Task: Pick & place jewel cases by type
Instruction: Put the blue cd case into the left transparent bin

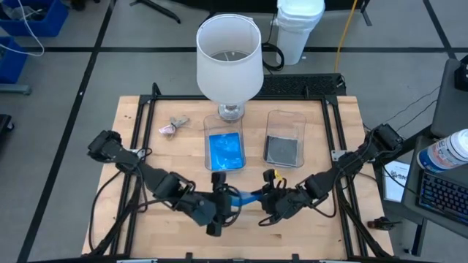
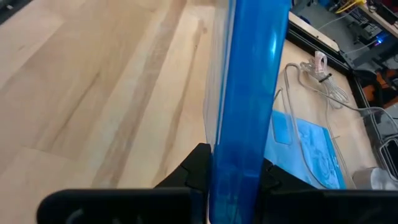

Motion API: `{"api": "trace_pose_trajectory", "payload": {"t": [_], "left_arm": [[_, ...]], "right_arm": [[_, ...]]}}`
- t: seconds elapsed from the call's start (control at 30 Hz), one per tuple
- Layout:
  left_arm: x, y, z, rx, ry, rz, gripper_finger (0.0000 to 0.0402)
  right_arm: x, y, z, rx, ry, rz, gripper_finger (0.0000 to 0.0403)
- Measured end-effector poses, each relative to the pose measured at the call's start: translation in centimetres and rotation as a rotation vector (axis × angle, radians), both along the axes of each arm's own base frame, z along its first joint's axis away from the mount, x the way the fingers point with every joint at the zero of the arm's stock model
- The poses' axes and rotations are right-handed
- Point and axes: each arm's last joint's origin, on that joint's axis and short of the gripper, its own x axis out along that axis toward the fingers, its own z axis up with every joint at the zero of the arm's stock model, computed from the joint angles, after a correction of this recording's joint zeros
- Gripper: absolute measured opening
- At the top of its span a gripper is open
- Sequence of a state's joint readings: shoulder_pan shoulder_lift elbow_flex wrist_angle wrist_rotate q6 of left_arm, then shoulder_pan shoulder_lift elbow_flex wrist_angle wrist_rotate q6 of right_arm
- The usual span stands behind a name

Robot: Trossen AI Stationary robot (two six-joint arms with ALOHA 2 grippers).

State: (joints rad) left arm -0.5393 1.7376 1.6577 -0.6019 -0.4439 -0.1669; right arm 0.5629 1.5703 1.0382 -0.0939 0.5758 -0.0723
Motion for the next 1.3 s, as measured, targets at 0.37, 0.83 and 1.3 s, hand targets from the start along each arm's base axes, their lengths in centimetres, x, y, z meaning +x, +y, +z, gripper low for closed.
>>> {"api": "trace_pose_trajectory", "payload": {"t": [0.37,0.83,1.3], "left_arm": [[1.3,0.5,-1.7,0.051,0.054,-0.008,0.0243],[1.6,1.3,-1.9,0.071,0.080,-0.008,0.0039],[1.2,0.8,-1.9,0.185,0.081,-0.065,0.0043]], "right_arm": [[0.4,-0.6,0.1,0.002,-0.013,-0.017,0.0038],[0.6,-0.9,0.0,0.015,-0.005,-0.029,0.0039],[0.8,-0.9,0.2,0.007,-0.034,-0.023,0.0084]]}}
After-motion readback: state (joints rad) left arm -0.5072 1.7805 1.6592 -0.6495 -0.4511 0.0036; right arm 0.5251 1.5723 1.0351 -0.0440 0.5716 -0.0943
